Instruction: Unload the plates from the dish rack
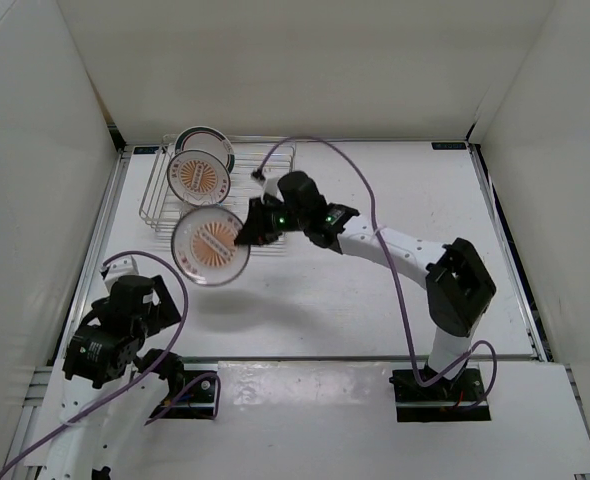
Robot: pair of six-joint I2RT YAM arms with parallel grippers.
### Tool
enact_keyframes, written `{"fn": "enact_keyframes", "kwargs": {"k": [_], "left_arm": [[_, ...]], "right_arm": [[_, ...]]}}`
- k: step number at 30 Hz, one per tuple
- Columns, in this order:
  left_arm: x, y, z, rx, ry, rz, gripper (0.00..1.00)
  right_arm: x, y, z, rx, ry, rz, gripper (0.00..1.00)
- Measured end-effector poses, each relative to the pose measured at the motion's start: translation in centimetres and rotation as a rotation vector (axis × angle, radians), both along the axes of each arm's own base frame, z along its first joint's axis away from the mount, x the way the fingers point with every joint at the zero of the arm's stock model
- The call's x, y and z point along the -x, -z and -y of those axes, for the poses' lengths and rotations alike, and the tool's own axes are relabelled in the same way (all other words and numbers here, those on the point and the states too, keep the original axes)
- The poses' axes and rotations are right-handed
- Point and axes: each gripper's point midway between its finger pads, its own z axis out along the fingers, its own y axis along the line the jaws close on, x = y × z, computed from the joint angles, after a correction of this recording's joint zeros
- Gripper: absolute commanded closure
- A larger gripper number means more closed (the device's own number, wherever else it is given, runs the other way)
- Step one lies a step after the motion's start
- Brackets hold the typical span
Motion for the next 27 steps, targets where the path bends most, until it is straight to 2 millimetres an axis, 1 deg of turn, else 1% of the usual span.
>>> {"fn": "enact_keyframes", "kwargs": {"k": [3, 4, 5, 7, 8, 9, 11, 16, 17, 18, 20, 21, 24, 26, 27], "left_arm": [[-0.2, -0.2, 0.1, -0.004, 0.0, -0.016, 0.0], [-0.3, -0.4, 0.1, -0.003, -0.003, -0.019, 0.0], [-0.4, -0.7, 0.2, 0.003, -0.008, -0.018, 0.0], [-0.8, -1.3, 0.4, 0.024, -0.023, -0.007, 0.0], [-0.9, -1.6, 0.6, 0.037, -0.027, 0.001, 0.0], [-1.0, -1.8, 0.8, 0.052, -0.032, 0.01, 0.0], [-1.1, -2.0, 1.1, 0.085, -0.044, 0.027, 0.0], [-0.6, -2.4, 2.1, 0.177, -0.044, 0.079, 0.0], [-0.4, -2.6, 2.2, 0.193, -0.046, 0.098, 0.0], [-0.3, -2.6, 2.3, 0.206, -0.049, 0.111, 0.0], [-0.1, -2.6, 2.3, 0.225, -0.056, 0.127, 0.0], [-0.1, -2.6, 2.4, 0.232, -0.061, 0.13, 0.0], [-0.1, -2.4, 2.6, 0.248, -0.071, 0.125, 0.0], [-0.1, -2.2, 2.6, 0.252, -0.076, 0.121, 0.0], [-0.1, -2.1, 2.6, 0.254, -0.077, 0.118, 0.0]], "right_arm": [[3.5, 6.3, 1.3, 0.106, -0.029, -0.197, 1.0], [5.0, 9.3, 2.2, 0.147, -0.013, -0.301, 1.0], [5.7, 10.5, 2.6, 0.168, -0.005, -0.342, 1.0], [7.4, 14.4, 4.2, 0.227, 0.052, -0.483, 1.0], [8.0, 15.8, 4.9, 0.253, 0.077, -0.535, 1.0], [8.4, 16.7, 5.3, 0.27, 0.097, -0.572, 1.0], [8.5, 17.6, 5.2, 0.279, 0.125, -0.618, 1.0], [7.2, 18.4, 3.6, 0.249, 0.19, -0.663, 1.0], [6.9, 18.7, 3.4, 0.245, 0.207, -0.676, 0.99], [6.8, 19.1, 3.4, 0.246, 0.222, -0.694, 0.9], [6.8, 20.0, 3.3, 0.254, 0.252, -0.736, 0.9], [6.9, 20.2, 3.3, 0.255, 0.261, -0.759, 0.85], [7.2, 20.7, 3.4, 0.269, 0.277, -0.809, 0.77], [7.7, 21.4, 3.7, 0.312, 0.282, -0.843, 0.72], [8.0, 21.8, 3.9, 0.336, 0.283, -0.858, 0.68]]}}
